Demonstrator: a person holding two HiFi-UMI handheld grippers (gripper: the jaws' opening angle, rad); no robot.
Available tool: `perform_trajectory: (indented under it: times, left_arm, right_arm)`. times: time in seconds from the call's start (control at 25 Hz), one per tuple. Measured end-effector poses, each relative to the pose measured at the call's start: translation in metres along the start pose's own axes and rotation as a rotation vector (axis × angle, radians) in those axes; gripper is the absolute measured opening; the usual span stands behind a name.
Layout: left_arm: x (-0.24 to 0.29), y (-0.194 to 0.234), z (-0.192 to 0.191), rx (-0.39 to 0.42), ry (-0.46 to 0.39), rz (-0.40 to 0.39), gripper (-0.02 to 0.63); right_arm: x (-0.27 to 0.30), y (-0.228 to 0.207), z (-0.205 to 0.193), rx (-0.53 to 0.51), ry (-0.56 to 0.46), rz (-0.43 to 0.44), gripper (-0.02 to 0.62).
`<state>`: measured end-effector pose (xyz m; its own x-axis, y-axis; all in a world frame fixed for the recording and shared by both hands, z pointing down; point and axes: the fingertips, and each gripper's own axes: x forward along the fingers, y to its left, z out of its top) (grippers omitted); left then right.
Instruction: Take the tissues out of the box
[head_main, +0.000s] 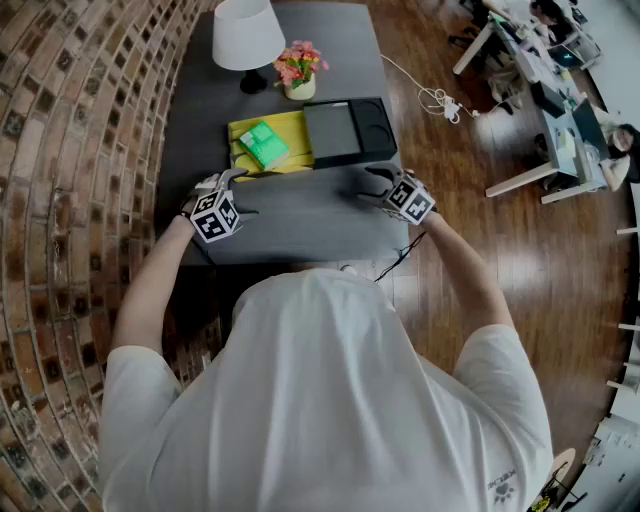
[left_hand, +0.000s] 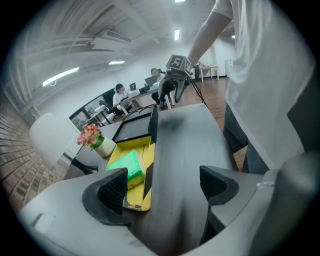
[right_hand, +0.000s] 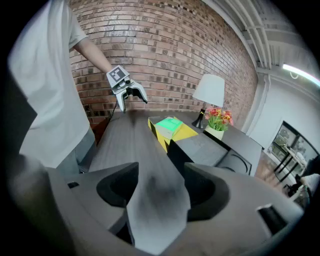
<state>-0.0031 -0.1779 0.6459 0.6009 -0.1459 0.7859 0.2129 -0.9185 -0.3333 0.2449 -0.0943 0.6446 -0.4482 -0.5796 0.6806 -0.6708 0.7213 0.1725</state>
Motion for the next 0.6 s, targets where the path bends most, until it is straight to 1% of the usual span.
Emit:
perform_trajectory:
  times: [0.12,0.28,0.44,0.6]
  left_arm:
    - [-0.003,0.006,-0.003,-0.003,0.005,0.008,0.453]
    - [-0.007,0.014,-0.007,-0.022,0.006,0.025,0.453]
    - [-0.012,0.023,-0.011,-0.034,0.006,0.048,0.453]
    - [-0.018,0.032,-0.017,-0.065,0.001,0.072,0.453]
  right_arm:
    - [-0.012,-0.005,-0.003,0.001,-0.004,-0.014,0.301]
    - [-0.025,-0.018,-0.017,-0.004,0.003,-0.047,0.301]
    - [-0.040,-0.032,-0.019,-0.002,0.006,-0.081,0.299]
    - [-0.046,-0.045,-0.017,-0.022,-0.004,-0.083,0.299]
